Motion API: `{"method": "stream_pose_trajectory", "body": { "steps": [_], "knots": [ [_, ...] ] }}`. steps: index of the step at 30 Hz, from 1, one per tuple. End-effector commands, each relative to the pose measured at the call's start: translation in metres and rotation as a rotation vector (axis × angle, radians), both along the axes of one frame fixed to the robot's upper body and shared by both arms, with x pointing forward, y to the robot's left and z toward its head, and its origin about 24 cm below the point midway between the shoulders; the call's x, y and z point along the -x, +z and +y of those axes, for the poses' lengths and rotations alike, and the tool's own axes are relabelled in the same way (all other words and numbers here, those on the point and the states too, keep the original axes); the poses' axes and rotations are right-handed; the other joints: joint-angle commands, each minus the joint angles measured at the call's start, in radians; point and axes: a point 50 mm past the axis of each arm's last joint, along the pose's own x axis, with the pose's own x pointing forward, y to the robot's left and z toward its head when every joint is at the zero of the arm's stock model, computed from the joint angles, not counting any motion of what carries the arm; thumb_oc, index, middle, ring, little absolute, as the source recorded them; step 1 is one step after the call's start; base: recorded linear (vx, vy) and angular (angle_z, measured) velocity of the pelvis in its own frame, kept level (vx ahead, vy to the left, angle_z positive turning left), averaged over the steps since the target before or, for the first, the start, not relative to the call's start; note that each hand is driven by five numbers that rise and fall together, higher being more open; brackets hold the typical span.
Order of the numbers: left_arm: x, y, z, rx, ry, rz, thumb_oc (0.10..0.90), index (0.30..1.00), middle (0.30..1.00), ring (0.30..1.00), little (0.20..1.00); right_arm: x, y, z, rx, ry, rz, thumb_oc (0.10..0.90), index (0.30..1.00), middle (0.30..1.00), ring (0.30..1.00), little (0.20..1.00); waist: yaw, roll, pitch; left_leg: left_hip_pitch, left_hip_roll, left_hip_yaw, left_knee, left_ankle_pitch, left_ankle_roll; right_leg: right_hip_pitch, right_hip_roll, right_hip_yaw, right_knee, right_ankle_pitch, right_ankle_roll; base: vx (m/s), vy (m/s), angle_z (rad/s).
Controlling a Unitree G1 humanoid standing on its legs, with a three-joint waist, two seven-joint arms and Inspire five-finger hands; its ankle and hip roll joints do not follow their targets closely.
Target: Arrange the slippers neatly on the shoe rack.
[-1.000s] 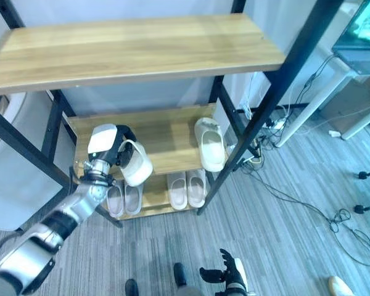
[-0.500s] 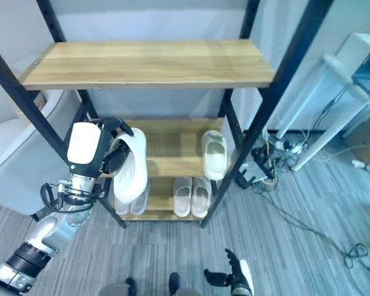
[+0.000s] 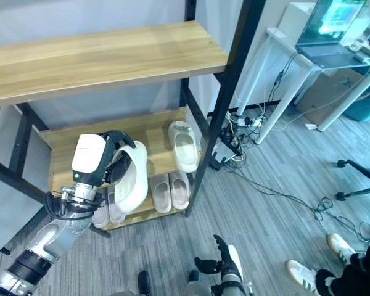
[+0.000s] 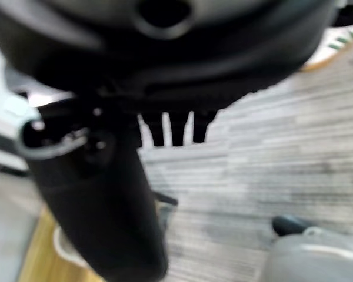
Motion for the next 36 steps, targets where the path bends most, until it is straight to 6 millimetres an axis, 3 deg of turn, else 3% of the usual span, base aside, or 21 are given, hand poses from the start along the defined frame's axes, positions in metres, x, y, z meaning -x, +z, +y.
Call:
{"method": "stream_pose_trajectory", "body": {
  "steps": [1, 6, 9, 19, 29, 36],
  "knots": [
    [-0.015, 0.044, -0.015, 0.079, -0.055, -0.202, 0.400, 0.300, 0.300, 0.300, 0.300, -0.014, 0.019, -0.016, 0.033, -0.027, -0.130, 0.800, 0.900, 0.900, 0.900, 0.900, -0.024, 0.022, -0.065, -0.014, -0.009, -0.041, 0.097, -0.160, -0.034, -0.022, 0.056, 0.045, 0.061, -0.078, 0.017, 0.05, -0.077, 0.49],
    [-0.019, 0.035, -0.013, 0.064, -0.030, -0.158, 0.400, 0.300, 0.300, 0.300, 0.300, -0.004, 0.014, -0.022, 0.040, -0.046, -0.087, 0.800, 0.900, 0.900, 0.900, 0.900, -0.029, 0.002, -0.086, -0.025, -0.035, -0.069, 0.128, -0.174, -0.039, 0.021, 0.048, 0.084, -0.043, -0.044, 0.020, 0.05, -0.092, 0.23],
    [-0.021, 0.027, -0.004, 0.070, 0.012, -0.104, 0.400, 0.300, 0.300, 0.300, 0.300, 0.003, 0.011, -0.022, 0.036, -0.016, -0.060, 0.800, 0.900, 0.900, 0.900, 0.900, -0.024, 0.002, -0.120, 0.007, -0.021, -0.089, 0.096, -0.168, -0.048, 0.068, 0.075, 0.077, -0.080, -0.048, 0.002, 0.13, -0.147, 0.22],
    [-0.034, 0.021, 0.008, -0.050, 0.085, -0.089, 0.400, 0.300, 0.300, 0.300, 0.300, 0.004, 0.015, -0.034, 0.062, -0.021, -0.065, 0.800, 0.900, 0.900, 0.900, 0.900, -0.036, 0.001, -0.128, 0.031, 0.010, -0.110, -0.019, -0.103, -0.075, 0.104, 0.108, 0.049, -0.182, -0.025, -0.007, 0.04, -0.073, 0.10],
    [-0.063, 0.053, -0.003, -0.181, 0.099, -0.181, 0.400, 0.300, 0.300, 0.300, 0.300, -0.002, 0.024, -0.049, 0.086, -0.079, -0.123, 0.800, 0.900, 0.900, 0.900, 0.900, -0.081, 0.026, -0.118, -0.105, 0.011, -0.095, -0.028, -0.086, -0.087, -0.023, 0.112, 0.054, -0.208, 0.004, 0.004, -0.03, 0.017, -0.01],
    [-0.068, 0.075, -0.010, -0.221, 0.091, -0.263, 0.400, 0.300, 0.300, 0.300, 0.300, -0.004, 0.027, -0.056, 0.034, -0.167, -0.151, 0.800, 0.900, 0.900, 0.900, 0.900, -0.084, 0.030, -0.100, -0.156, 0.008, -0.081, -0.028, -0.078, -0.090, -0.075, 0.111, 0.067, -0.205, 0.016, 0.005, 0.02, 0.034, -0.08]
  ]
}}
